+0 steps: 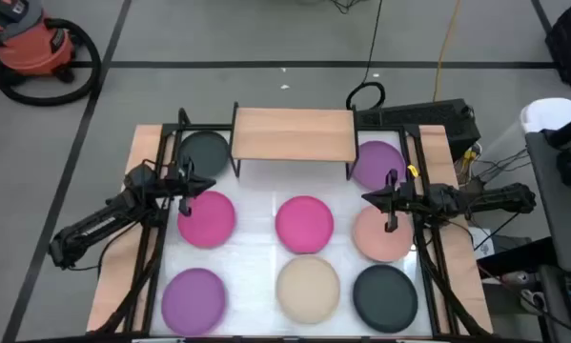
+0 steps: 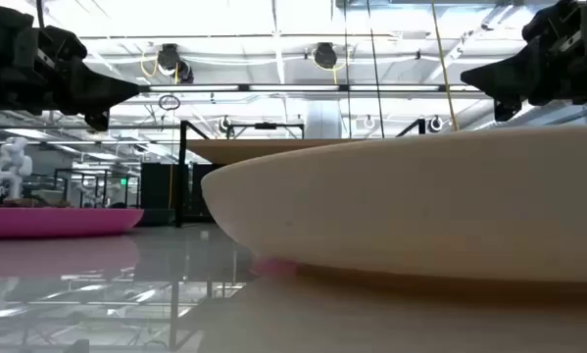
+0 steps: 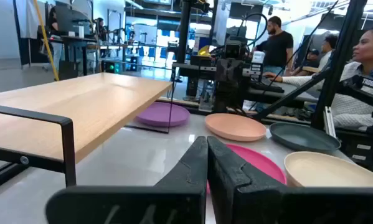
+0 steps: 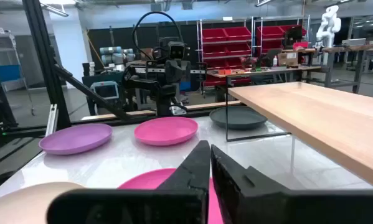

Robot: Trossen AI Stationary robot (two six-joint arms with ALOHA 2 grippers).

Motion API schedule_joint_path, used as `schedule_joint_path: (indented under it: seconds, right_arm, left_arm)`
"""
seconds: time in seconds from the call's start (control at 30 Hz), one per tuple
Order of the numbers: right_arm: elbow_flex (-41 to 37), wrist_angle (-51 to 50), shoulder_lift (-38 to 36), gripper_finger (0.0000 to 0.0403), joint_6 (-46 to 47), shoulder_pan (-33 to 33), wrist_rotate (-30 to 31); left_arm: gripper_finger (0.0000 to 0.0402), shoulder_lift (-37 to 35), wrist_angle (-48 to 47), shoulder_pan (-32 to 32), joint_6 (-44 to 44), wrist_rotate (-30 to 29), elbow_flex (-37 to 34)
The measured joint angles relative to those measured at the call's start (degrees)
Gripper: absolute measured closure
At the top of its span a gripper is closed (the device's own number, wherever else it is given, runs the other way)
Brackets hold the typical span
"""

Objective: Place and stack plates onto a shelf

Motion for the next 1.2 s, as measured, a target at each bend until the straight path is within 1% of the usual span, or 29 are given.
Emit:
schedule_joint_path:
  seconds: [0.87, 1.2]
  right_arm:
    - [0.01, 0.10, 0.01, 0.0403, -0.61, 0.00, 0.01]
    - [0.01, 4.47, 0.02, 0.0403, -2.12, -0.02, 0.02]
  left_arm:
    - [0.0398, 0.00, 0.00, 0.00, 0.01, -0.02, 0.00]
    - [0.0398, -0.01, 0.00, 0.00, -0.01, 0.00, 0.00]
